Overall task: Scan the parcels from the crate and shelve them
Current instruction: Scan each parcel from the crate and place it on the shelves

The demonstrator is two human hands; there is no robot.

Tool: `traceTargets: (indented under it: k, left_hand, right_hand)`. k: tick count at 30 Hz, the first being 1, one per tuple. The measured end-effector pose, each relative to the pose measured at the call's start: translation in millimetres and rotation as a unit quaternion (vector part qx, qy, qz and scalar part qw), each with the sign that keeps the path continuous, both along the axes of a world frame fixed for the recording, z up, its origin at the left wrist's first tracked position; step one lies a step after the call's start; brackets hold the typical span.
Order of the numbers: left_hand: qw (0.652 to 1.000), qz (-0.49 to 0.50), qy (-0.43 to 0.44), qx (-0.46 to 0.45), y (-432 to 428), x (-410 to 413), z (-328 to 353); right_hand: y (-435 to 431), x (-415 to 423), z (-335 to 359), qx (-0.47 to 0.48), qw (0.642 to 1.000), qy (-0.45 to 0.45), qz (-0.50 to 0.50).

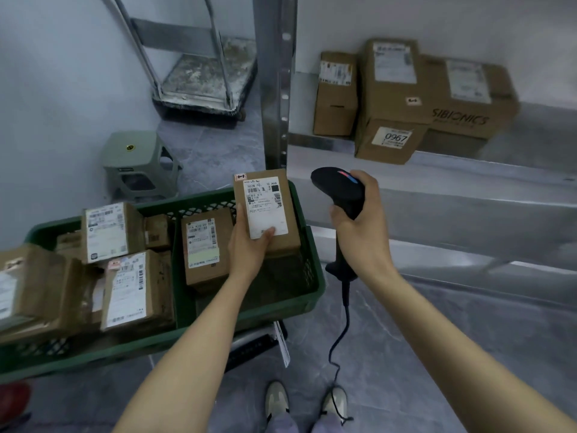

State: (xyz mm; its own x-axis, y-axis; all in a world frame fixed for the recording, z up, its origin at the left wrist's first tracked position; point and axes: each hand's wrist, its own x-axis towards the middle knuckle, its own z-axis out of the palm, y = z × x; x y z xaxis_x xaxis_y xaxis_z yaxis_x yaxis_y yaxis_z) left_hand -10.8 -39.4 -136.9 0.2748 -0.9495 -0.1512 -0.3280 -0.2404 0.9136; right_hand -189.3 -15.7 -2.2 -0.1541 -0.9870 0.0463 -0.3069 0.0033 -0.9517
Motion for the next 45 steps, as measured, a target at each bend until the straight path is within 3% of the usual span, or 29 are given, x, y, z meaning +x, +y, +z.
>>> traceTargets:
  k: [12,21,27,33,45]
  left_hand:
    - [0.997,0.041,-0.032,-0.060,43.5,-34.0,95.8]
    - [0.991,0.082,-0.019,-0.106,110.6,-102.3,147.8]
    - [0.983,0.095,-0.064,-0.140,141.9,-157.0,177.0]
    - [0.976,0.059,-0.046,-0.204,152.4,-209.3,206.6]
    - [0.967,-0.038,-0.058,-0.245,132.3,-270.6,239.0]
  right_hand:
    - [47.7,-42.5,96.5,-0.098,0.995,-0.002,0.025]
    - [109.0,-112.1,141.8,-0.138,0.987,-0.015,0.075]
    - [146.9,-157.2,161.9,-0.162,0.982,-0.013,0.092]
    - [170.5,-196.1,177.2,-0.175,0.981,-0.016,0.081]
    - [184.9,-236.6,200.0,-0.180,0.983,-0.005,0.026]
